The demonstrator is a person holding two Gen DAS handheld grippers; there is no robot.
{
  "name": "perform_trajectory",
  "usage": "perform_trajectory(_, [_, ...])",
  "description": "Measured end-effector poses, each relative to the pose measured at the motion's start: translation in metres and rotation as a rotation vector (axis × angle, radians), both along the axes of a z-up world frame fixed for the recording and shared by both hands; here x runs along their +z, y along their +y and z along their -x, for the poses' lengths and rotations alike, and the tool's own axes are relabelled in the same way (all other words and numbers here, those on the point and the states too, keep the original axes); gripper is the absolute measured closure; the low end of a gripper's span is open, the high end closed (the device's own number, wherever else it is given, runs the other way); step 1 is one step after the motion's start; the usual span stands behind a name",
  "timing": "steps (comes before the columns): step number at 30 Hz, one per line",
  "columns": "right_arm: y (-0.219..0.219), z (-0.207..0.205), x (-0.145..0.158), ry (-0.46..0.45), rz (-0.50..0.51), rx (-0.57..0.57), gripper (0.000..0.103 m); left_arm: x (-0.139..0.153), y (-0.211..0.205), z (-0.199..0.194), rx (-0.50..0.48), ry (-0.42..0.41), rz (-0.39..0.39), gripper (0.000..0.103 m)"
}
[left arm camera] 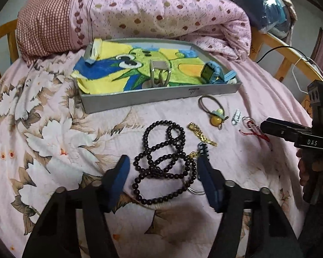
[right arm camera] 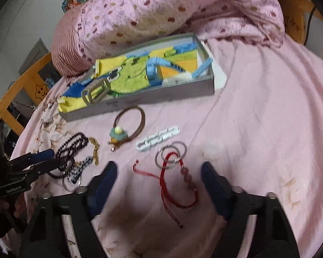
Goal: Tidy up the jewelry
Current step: 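Grasp the black bead bracelet with the left tool while the right tool grasps the red string bracelet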
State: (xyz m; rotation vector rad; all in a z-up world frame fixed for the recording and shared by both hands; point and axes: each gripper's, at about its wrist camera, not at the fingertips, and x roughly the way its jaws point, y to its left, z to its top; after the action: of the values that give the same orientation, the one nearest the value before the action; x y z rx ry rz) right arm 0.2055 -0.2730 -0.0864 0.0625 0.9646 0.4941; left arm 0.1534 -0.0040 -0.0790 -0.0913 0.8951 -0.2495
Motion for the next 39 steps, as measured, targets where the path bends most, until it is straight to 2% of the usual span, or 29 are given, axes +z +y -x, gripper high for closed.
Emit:
perform_trajectory(3, [0.004,0.003,-0.008,0.03,0.031,0.008,0.045,-0.006,0.002,-0.006,0.01,0.048,0.009,0.061])
perform_trajectory(8, [0.004,0.009,-0.008,0.062,-0.006,0.015,0.064,-0.012,0.006,-0.007,0.035,0.095,0.038,0.069])
perform_trajectory(10, [0.006,0.012,-0.009,0.07,-0.007,0.024,0.071,-0.012,0.007,-0.006,0.047,0.105,0.047,0.074])
perform_trajectory(12, [0.009,0.014,-0.009,0.077,-0.012,0.036,0.076,-0.013,0.008,-0.007,0.058,0.12,0.045,0.084])
perform_trajectory(14, [0.013,0.017,-0.01,0.094,-0.027,0.052,0.082,-0.013,0.008,-0.005,0.069,0.132,0.058,0.088])
perform_trajectory(16, [0.018,0.022,-0.013,0.107,-0.024,0.076,0.085,-0.013,0.007,-0.003,0.072,0.141,0.067,0.088])
perform_trajectory(18, [0.024,0.026,-0.013,0.108,-0.017,0.098,0.086,-0.012,0.004,-0.002,0.066,0.149,0.068,0.094])
perform_trajectory(23, [0.031,0.033,-0.013,0.117,-0.024,0.129,0.094,-0.008,-0.004,0.003,0.049,0.161,0.084,0.095])
perform_trajectory(27, [0.033,0.038,-0.008,0.12,-0.068,0.15,0.094,-0.001,-0.01,0.011,0.026,0.161,0.12,0.095])
perform_trajectory(33, [0.041,0.049,0.009,0.054,-0.105,0.185,0.094,0.016,-0.026,0.025,-0.032,0.132,0.149,0.096])
perform_trajectory(39, [0.04,0.052,0.03,-0.047,-0.135,0.179,0.094,0.04,-0.031,0.03,-0.042,0.073,0.178,0.096])
